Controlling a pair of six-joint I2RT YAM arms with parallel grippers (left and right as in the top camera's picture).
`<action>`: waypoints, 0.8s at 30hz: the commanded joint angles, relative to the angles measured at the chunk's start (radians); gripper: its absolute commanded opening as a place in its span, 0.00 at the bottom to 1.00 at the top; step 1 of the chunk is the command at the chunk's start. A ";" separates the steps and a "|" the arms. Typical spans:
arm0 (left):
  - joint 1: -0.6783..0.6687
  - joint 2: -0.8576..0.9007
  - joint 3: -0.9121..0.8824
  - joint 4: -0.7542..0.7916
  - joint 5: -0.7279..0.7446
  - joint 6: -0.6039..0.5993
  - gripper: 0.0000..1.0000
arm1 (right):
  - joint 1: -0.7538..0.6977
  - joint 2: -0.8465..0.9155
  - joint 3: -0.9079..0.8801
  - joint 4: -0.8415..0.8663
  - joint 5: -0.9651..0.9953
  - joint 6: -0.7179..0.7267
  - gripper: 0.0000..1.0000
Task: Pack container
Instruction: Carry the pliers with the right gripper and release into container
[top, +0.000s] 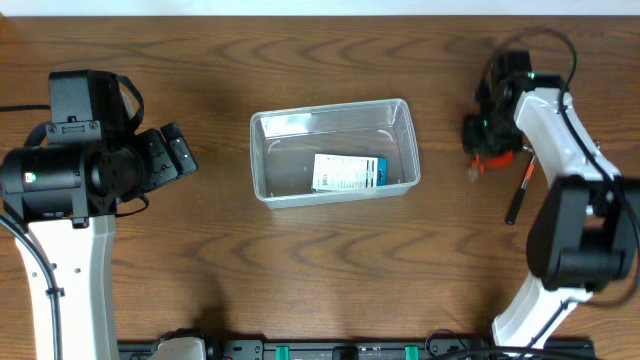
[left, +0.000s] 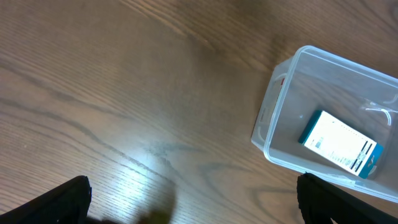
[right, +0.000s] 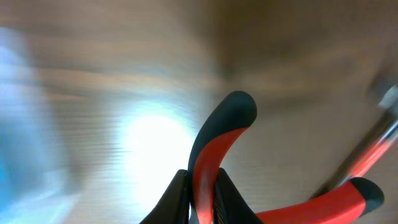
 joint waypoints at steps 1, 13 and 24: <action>-0.002 0.002 -0.006 -0.002 -0.012 0.009 0.98 | 0.117 -0.167 0.117 0.001 -0.109 -0.225 0.01; -0.002 0.002 -0.006 -0.003 -0.011 0.010 0.98 | 0.562 -0.165 0.147 0.058 -0.113 -0.982 0.01; -0.002 0.002 -0.006 -0.002 -0.012 0.010 0.98 | 0.576 0.103 0.147 0.053 -0.202 -0.974 0.01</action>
